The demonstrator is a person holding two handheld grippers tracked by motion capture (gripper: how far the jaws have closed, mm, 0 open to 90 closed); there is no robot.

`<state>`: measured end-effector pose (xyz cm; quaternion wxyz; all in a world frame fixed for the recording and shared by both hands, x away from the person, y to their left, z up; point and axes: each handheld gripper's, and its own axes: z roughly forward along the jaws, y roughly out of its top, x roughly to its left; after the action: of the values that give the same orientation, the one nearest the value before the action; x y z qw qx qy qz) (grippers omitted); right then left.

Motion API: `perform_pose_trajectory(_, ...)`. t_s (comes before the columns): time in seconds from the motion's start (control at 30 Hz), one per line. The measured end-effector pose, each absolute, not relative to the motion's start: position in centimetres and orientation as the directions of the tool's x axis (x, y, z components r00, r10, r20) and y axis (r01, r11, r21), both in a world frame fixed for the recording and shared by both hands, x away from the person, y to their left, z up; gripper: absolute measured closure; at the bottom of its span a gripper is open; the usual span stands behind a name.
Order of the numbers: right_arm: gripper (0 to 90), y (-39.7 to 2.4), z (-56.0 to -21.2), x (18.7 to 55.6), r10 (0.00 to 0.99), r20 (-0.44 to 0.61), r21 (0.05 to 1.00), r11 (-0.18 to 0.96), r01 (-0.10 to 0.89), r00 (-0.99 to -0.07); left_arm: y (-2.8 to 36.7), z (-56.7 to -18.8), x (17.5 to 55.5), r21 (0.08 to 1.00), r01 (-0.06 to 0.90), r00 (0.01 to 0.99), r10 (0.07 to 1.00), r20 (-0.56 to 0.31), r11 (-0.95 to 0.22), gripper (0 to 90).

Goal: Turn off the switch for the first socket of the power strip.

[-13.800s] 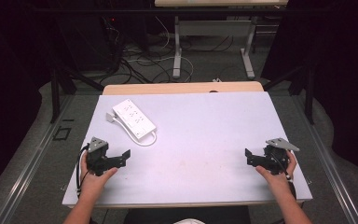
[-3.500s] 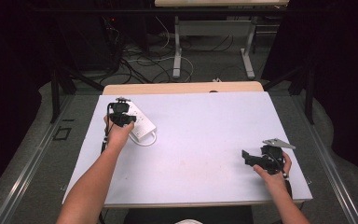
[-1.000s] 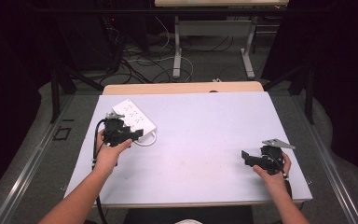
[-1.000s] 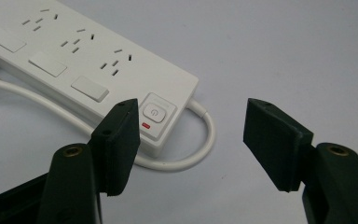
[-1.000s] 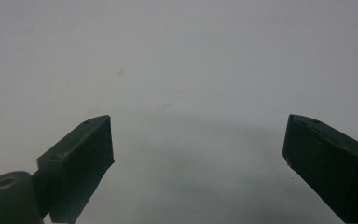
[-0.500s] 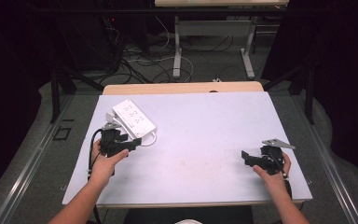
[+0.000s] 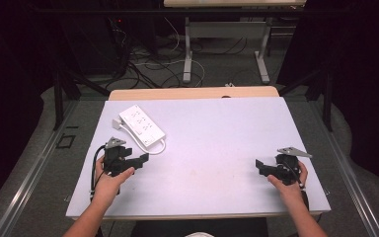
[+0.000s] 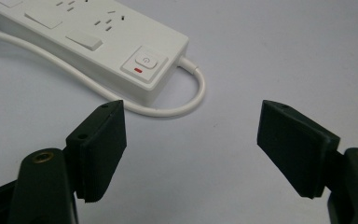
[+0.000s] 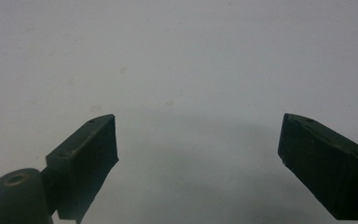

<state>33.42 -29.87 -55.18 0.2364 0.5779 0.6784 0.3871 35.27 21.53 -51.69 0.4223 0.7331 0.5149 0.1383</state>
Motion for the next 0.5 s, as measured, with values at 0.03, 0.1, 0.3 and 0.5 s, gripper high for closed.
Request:
perform_pose_trajectory(0.03, 11.3, -29.9, -55.2, 33.4, 0.967, 0.130, 0.797, 0.028, 0.604, -0.217, 21.6, -51.8, 35.1, 0.759, 0.641, 0.430, 0.873, -0.231, -0.115, 22.8)
perform_pose_trajectory(0.1, 11.4, -29.9, -55.2, 33.4, 0.968, 0.130, 0.796, 0.028, 0.604, -0.216, 21.6, -51.9, 34.9, 0.759, 0.641, 0.429, 0.873, -0.232, -0.114, 21.5)
perform_pose_trajectory(0.3, 11.6, -29.9, -55.2, 33.4, 0.967, 0.131, 0.797, 0.028, 0.604, -0.217, 21.6, -52.1, 34.2, 0.767, 0.630, 0.436, 0.873, -0.220, -0.121, 16.1)
perform_pose_trajectory(0.5, 11.6, -29.9, -55.2, 33.4, 0.967, 0.129, 0.797, 0.029, 0.603, -0.218, 21.6, -52.3, 33.9, 0.770, 0.624, 0.453, 0.865, -0.214, -0.136, 12.6)
